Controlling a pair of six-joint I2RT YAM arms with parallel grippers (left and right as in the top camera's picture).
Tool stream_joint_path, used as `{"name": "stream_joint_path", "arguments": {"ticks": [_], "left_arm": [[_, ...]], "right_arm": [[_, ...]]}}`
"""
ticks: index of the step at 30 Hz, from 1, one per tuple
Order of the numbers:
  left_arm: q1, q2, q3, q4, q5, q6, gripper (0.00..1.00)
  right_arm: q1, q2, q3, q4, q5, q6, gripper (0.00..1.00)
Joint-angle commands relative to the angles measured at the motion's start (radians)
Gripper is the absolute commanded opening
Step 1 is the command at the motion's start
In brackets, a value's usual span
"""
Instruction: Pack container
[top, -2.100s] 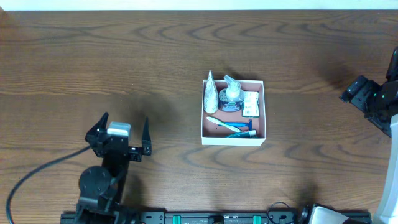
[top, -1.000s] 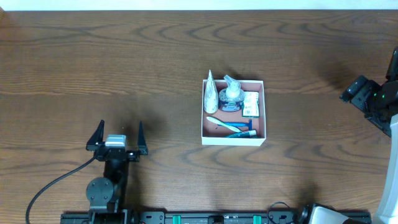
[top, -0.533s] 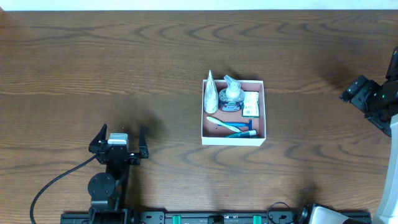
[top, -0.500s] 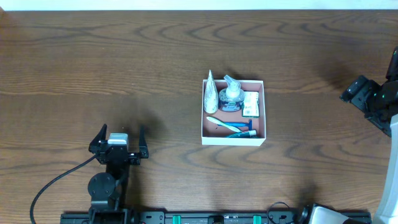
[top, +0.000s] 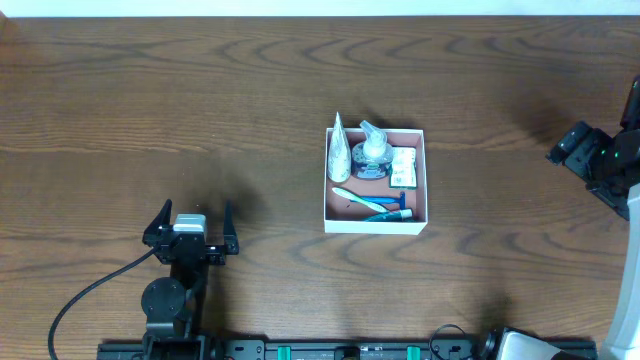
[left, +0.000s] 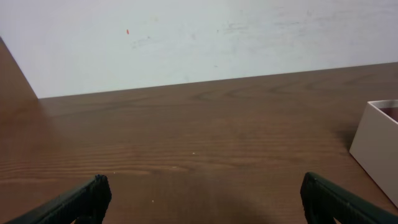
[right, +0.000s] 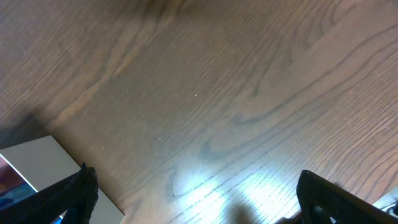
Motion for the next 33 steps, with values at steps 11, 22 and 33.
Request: {"name": "stream_joint_path", "arguments": {"ticks": [11,22,33], "left_arm": [[0.005,-0.005,-0.010,-0.045,0.003,-0.006,0.98],[0.005,-0.005,-0.010,-0.045,0.003,-0.006,0.98],[0.005,-0.005,-0.010,-0.045,0.003,-0.006,0.98]], "right_arm": [[-0.010,0.000,0.012,-0.001,0.004,0.011,0.99],[-0.018,0.000,0.012,-0.001,0.004,0.011,0.99],[0.075,-0.031,0.012,0.000,0.004,0.011,0.99]]}}
